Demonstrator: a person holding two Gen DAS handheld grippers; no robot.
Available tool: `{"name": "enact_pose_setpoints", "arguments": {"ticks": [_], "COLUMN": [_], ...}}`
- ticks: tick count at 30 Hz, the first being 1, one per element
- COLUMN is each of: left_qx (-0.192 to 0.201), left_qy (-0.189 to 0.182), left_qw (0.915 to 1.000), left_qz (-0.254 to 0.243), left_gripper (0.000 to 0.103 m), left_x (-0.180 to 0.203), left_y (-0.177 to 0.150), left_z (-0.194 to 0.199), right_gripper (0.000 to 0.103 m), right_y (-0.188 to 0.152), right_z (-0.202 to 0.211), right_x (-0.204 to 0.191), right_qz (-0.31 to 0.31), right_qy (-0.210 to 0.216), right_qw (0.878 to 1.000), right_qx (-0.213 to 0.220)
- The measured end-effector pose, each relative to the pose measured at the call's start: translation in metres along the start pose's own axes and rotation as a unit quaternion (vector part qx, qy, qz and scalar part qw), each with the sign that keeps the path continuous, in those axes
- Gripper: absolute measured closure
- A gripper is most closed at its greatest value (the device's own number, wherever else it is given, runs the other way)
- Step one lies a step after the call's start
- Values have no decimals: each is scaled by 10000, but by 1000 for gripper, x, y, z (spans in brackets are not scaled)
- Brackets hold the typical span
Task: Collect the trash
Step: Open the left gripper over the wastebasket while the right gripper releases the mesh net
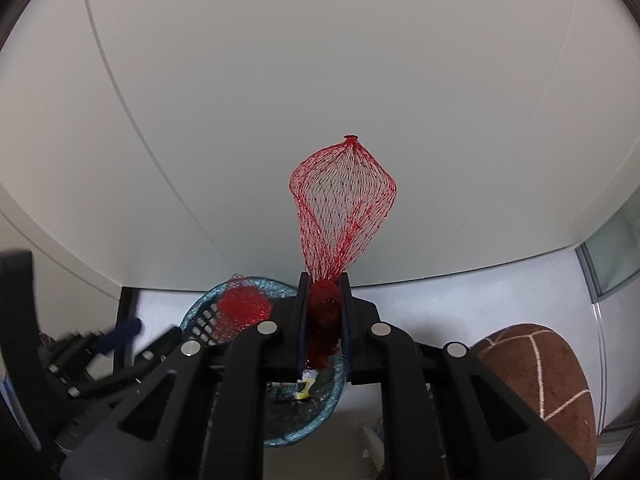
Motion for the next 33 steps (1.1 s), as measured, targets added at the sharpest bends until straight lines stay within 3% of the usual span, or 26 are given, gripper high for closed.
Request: {"name": "enact_pose_setpoints", "arguments": {"ticks": [7,12,25,33], "left_qx": [333,476,248,238], "left_qy": [497,654,337,351], "left_qw": [9982,9967,9981,9966], "left_qz": [21,-36,455,706], "left_gripper": [26,11,6,6], "left_x": [-25,-32,-55,-66], "left_y": [20,26,33,33], "left_z": [21,31,27,27], "right_gripper": [90,90,82,61], "right_y": [1,1,-4,-5], "right_z": [-10,-19,-22,-22], "right_x": [-15,-24,-28,-31], "right_qz": [408,622,913,914], "right_qy": [485,707,1078,1034], "right_qw": [9979,9953,9886,9890], "right_qx": [-115,-224,-526,-541]}}
Point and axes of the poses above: each gripper's, at about its wrist camera, not at the fingertips, and z roughly against the way its jaws point, x to its right, y to its top, the point moved 3 cm from there along -z, roughly the way its jaws point, and after that the axes turned 8 degrees about z, right-handed, at the moved point
